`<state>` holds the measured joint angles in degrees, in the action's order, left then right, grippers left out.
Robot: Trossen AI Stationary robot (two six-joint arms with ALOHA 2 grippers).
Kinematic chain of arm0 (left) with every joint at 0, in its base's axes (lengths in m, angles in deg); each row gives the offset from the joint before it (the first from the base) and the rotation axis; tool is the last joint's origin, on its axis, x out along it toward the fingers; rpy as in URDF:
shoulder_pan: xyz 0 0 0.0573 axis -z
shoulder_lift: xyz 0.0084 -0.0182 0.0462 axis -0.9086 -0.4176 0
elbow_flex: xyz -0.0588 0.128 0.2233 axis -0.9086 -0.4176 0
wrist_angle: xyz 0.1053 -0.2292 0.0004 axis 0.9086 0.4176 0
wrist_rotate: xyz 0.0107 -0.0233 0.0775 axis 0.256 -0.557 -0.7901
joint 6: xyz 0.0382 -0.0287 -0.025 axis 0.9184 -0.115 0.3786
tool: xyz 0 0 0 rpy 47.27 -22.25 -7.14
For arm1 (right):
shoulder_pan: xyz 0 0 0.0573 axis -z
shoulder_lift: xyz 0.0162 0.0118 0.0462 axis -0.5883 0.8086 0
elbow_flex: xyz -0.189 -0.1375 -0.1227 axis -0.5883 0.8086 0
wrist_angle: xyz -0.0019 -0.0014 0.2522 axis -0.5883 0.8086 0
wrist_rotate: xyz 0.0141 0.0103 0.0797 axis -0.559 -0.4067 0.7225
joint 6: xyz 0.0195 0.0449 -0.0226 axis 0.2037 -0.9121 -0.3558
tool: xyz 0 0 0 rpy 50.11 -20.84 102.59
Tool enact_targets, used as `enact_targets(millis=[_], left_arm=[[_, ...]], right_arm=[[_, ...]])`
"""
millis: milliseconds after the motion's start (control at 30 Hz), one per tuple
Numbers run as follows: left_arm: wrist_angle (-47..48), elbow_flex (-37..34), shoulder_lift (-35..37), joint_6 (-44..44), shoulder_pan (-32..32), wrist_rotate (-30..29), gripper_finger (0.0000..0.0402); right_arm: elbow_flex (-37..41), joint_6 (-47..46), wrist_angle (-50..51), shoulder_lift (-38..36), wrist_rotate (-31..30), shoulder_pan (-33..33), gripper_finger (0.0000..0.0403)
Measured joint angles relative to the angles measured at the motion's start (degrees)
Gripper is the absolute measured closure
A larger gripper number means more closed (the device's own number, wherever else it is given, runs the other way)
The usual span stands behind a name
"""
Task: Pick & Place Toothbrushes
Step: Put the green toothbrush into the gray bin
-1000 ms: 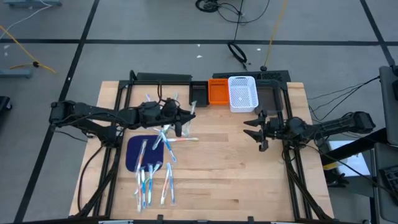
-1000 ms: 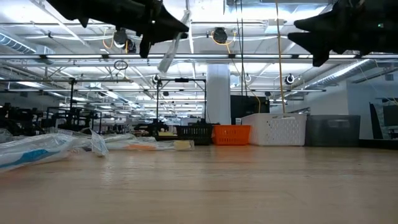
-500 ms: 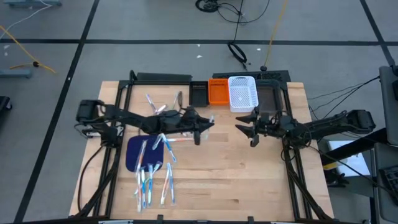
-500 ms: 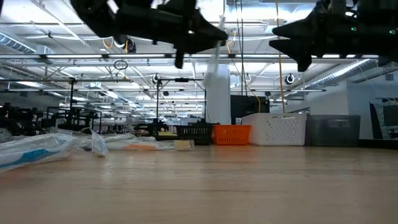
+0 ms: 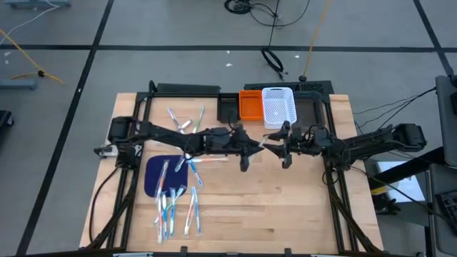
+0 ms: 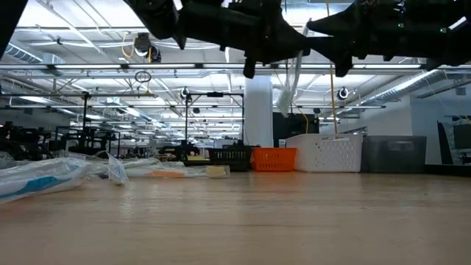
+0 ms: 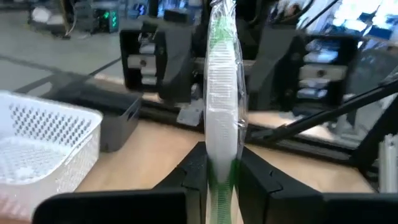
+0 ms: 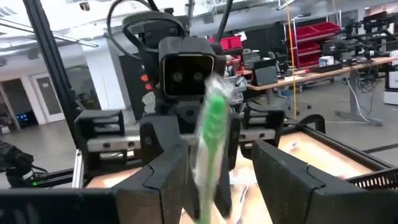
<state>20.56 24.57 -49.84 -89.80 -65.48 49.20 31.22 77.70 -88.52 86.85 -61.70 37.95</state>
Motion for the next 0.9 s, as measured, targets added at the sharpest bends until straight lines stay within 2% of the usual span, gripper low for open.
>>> enact_targets(millis=[300, 567, 800, 900], left_arm=[[-0.07, 1.11, -0.92, 0.96, 0.35, -0.37, 0.0372], [-0.24, 1.11, -0.92, 0.72, 0.31, -0.37, 0.0341], [-0.24, 1.11, -0.92, 0.93, 0.33, -0.37, 0.0370], [-0.23, 1.11, -0.92, 0.93, 0.33, -0.37, 0.0369]], right_arm=[[-0.29, 0.00, -0.10, 1.13, 0.00, 0.00, 0.0234], [-0.29, -1.13, -1.72, 1.10, 0.15, -0.02, 0.0234], [-0.29, -1.58, -3.60, 1.61, 0.19, -0.11, 0.0234], [-0.29, -2.34, -4.32, 2.59, 0.19, -0.11, 0.0234]])
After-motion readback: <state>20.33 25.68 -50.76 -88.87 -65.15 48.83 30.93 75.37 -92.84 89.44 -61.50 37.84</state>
